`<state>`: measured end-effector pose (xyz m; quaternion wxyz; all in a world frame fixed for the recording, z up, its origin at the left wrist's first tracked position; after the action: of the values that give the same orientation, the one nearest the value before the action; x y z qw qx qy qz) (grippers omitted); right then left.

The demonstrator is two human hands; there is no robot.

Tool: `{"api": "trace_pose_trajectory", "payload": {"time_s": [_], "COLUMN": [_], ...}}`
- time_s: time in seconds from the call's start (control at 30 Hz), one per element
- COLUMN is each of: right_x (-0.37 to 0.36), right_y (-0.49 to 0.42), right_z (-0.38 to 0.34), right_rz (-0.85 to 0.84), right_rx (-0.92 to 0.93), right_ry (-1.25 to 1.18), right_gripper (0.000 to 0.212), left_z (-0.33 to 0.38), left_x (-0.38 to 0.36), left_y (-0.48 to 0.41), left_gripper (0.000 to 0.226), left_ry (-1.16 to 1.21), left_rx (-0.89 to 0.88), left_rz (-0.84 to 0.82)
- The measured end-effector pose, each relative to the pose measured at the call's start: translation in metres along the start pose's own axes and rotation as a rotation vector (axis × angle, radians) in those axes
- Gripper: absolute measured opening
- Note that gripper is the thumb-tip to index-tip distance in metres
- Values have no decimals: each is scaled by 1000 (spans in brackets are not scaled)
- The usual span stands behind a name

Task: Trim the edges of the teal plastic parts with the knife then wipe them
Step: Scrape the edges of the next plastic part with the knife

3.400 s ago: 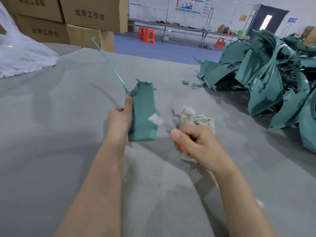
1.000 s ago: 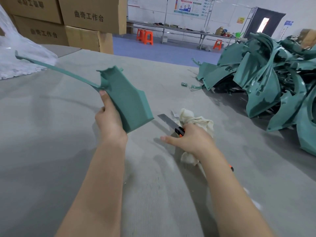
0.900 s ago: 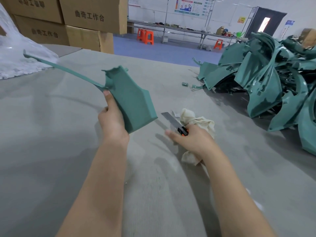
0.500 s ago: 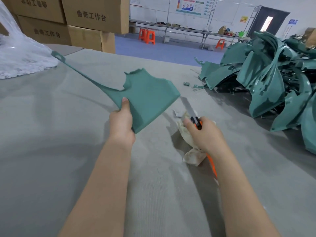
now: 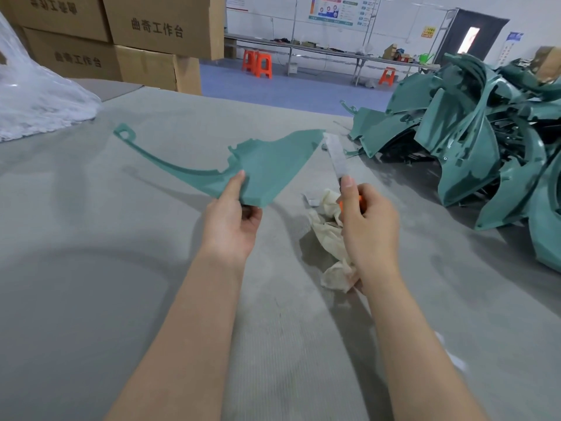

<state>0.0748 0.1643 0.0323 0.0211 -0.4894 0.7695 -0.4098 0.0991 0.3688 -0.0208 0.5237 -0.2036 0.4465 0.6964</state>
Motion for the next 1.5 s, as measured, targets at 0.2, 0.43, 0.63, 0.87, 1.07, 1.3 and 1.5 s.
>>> {"api": "trace_pose_trajectory", "payload": {"time_s": [0.2,0.43,0.63,0.87,1.07,1.3,1.5], "right_x": [9,9,2,-10,-41,-38,11], "right_y": [-2,-1,2,5,22,22,1], "right_z": [4,3,-5,-15,-44,-50,-13], "right_rz": [72,72,25,-38,-266,-226,97], "right_rx": [-51,-48,-2,77,247,247,73], "right_ry": [-30,-41,-48,-66,-14,-97,-26], "right_gripper": [52,53,55,55,41,43,43], "left_z": [2,1,-4,-7,-8,-11,-21], "left_x": [-9,-14,-18,-19,-10,-12,-19], "left_y": [7,9,9,6,-3,-3,1], "left_gripper": [5,9,16,27,26,23,22], "left_ry": [-58,-110,-61,-44,33,69,-30], "left_rx": [-43,-59,12,63,103,166,263], "left_rz": [-71,-88,-130,-162,-113,-142,-240]}}
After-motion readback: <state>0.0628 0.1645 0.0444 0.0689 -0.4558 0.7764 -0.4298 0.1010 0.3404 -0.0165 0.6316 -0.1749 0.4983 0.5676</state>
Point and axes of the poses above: each hand's wrist, its own y-axis away from the middle knuckle, its own x-axis out of the back of the hand, z = x × y, the point moved 8 cm from there along -y, towards the middle knuckle, and after that the axes turned 13 degrees about x, right-handed, at the moved point
